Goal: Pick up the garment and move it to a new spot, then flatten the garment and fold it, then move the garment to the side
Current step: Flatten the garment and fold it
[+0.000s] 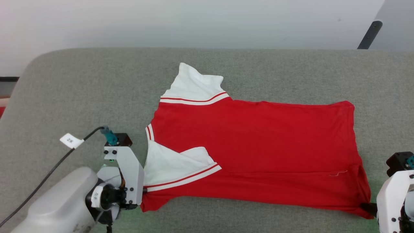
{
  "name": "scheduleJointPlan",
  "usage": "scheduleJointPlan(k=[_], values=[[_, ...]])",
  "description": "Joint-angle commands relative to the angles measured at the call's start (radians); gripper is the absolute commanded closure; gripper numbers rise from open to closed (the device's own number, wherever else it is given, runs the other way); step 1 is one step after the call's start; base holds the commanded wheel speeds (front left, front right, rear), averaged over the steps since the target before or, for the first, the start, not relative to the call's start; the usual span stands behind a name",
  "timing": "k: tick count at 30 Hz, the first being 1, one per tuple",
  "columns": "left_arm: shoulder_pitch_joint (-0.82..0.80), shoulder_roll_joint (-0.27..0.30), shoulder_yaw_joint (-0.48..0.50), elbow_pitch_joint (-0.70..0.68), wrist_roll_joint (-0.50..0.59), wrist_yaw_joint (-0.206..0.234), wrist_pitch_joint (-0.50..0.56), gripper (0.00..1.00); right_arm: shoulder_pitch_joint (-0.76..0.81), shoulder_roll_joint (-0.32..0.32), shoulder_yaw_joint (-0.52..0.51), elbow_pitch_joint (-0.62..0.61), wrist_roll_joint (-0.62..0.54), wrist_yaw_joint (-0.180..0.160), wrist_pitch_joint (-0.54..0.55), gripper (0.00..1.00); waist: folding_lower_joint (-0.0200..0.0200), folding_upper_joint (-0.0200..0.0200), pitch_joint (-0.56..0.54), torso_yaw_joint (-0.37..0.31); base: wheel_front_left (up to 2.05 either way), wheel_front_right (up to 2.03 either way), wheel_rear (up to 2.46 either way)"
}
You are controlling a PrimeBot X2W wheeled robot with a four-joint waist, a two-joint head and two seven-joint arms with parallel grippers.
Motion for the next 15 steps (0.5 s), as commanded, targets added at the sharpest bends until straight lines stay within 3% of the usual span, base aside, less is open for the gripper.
scheduleJointPlan(k=[1,2,4,5,6,8,9,10,11,15], values=[[0.015,0.006,0.004,-0.001,0.008,0.008,-0.015,1.00,-0.002,0.006,-0.004,0.007,-0.018,-0.001,-0.018,0.60,0.0000,0.0000,0.001,-0.004,0.00,0.00,0.00],[0.018,0.006,0.004,-0.002,0.007,0.009,-0.018,1.00,-0.005,0.009,0.000,0.011,-0.020,-0.001,-0.020,0.55,0.0000,0.0000,0.000,-0.006,0.00,0.00,0.00],[0.016,0.007,0.003,-0.004,0.021,0.007,-0.030,0.95,-0.015,0.013,0.006,0.017,-0.021,-0.001,-0.028,0.00,0.0000,0.0000,-0.003,-0.011,0.00,0.00,0.00],[0.015,0.006,0.004,-0.004,0.021,0.006,-0.037,0.80,-0.019,0.015,0.004,0.020,-0.022,-0.001,-0.029,0.00,0.0000,0.0000,-0.005,-0.013,0.00,0.00,0.00],[0.017,0.006,0.004,-0.004,0.023,0.004,-0.043,0.76,-0.021,0.017,0.006,0.021,-0.024,-0.001,-0.029,0.00,0.0000,0.0000,-0.008,-0.015,0.00,0.00,0.00],[0.013,0.011,0.000,-0.008,0.033,-0.002,-0.050,0.42,-0.020,0.018,0.000,0.016,-0.029,-0.001,-0.037,0.00,0.0000,0.0000,-0.013,-0.019,0.00,0.00,0.00],[0.012,0.011,-0.001,-0.009,0.033,-0.003,-0.051,0.42,-0.018,0.020,-0.004,0.013,-0.029,-0.001,-0.040,0.00,0.0000,0.0000,-0.017,-0.021,0.00,0.00,0.00],[0.012,0.013,-0.002,-0.010,0.034,-0.005,-0.050,0.04,-0.014,0.022,-0.007,0.007,-0.027,-0.001,-0.044,0.00,0.0000,0.0000,-0.022,-0.023,0.00,0.00,0.00],[0.009,0.017,-0.004,-0.012,0.040,-0.008,-0.051,0.00,-0.010,0.023,-0.012,0.000,-0.026,-0.001,-0.048,0.00,0.0000,0.0000,-0.026,-0.024,0.00,0.00,0.00],[-0.011,0.034,-0.006,-0.023,0.058,-0.013,-0.057,0.00,0.011,0.032,-0.034,-0.040,-0.027,-0.001,-0.077,0.00,0.0000,0.0000,-0.042,-0.032,0.00,0.00,0.00]])
